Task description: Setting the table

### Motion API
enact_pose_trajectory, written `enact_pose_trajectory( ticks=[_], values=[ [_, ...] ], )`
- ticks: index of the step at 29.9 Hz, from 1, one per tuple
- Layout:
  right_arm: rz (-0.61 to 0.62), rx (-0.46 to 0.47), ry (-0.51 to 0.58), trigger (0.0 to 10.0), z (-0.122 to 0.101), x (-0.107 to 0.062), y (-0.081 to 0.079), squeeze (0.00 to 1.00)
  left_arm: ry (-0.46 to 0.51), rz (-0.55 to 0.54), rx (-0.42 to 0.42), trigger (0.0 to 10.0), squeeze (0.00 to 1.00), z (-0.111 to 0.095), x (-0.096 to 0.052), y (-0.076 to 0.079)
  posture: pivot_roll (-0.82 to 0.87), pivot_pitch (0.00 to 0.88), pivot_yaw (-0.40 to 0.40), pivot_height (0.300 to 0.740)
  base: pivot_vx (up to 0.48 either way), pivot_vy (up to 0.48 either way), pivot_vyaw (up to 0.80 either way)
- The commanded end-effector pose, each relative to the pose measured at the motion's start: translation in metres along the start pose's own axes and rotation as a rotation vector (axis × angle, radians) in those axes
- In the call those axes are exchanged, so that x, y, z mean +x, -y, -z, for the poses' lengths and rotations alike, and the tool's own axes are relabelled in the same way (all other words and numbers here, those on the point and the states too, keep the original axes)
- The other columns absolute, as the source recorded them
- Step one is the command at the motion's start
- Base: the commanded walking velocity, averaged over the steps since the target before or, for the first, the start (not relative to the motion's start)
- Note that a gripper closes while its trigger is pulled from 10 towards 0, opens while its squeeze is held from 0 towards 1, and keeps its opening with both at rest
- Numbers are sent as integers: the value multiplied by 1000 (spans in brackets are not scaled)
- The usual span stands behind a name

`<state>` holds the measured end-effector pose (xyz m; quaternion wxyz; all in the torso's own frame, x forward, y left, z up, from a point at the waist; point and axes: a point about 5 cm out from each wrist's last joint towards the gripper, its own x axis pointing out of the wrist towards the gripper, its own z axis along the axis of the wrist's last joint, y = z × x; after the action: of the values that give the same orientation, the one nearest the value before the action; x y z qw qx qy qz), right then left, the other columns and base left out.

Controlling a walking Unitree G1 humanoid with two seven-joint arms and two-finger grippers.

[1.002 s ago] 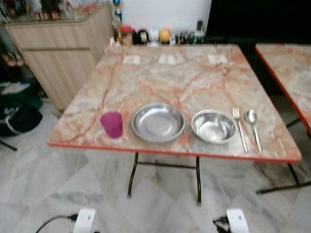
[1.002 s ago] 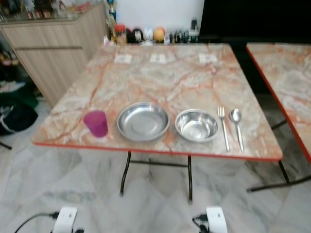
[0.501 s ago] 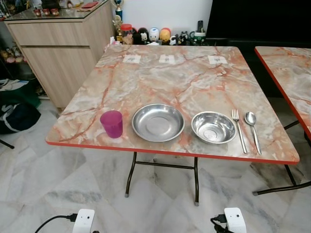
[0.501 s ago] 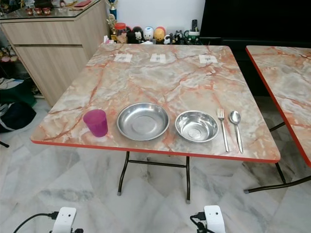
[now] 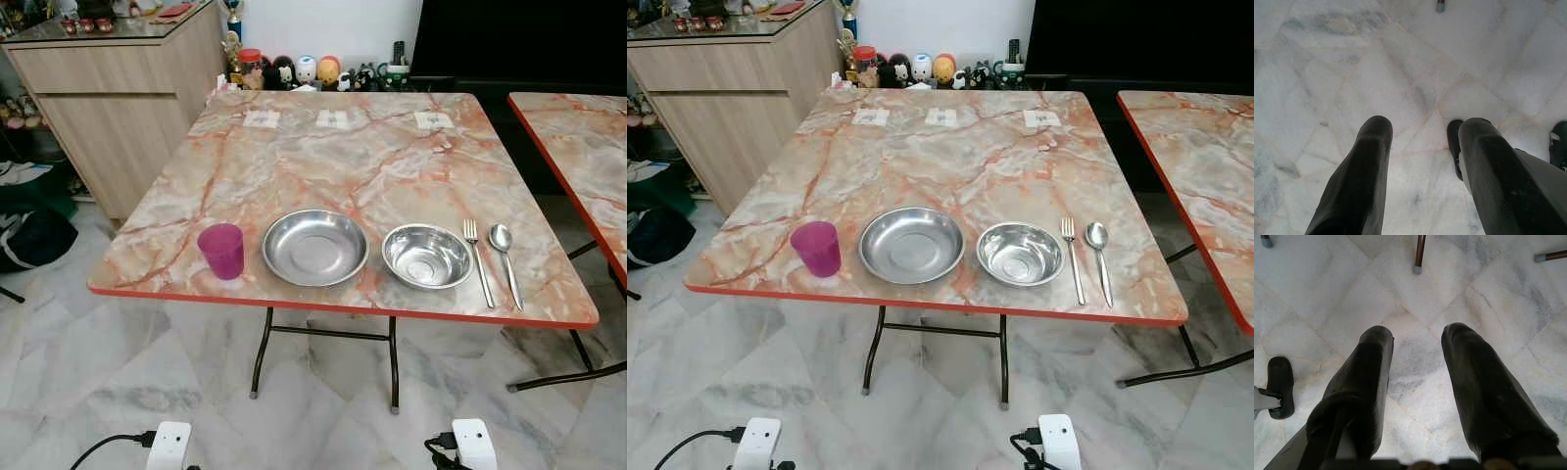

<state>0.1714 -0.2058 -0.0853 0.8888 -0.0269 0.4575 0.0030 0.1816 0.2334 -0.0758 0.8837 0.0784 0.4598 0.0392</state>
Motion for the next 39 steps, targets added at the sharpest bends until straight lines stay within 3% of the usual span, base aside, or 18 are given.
enact_pose_trajectory(
  ticks=[1, 39],
  values=[
    [-11, 298, -7, 10000, -4, 5, -25, 0, 88, 67, -12, 10000, 0, -19, 2, 4, 137, 0, -69, 740, 0, 0, 0],
    [-12, 270, -17, 10000, -4, 5, -24, 0, 93, 63, -14, 10000, 0, -20, 2, 3, 137, 0, -70, 740, 0, 0, 0]
  ],
)
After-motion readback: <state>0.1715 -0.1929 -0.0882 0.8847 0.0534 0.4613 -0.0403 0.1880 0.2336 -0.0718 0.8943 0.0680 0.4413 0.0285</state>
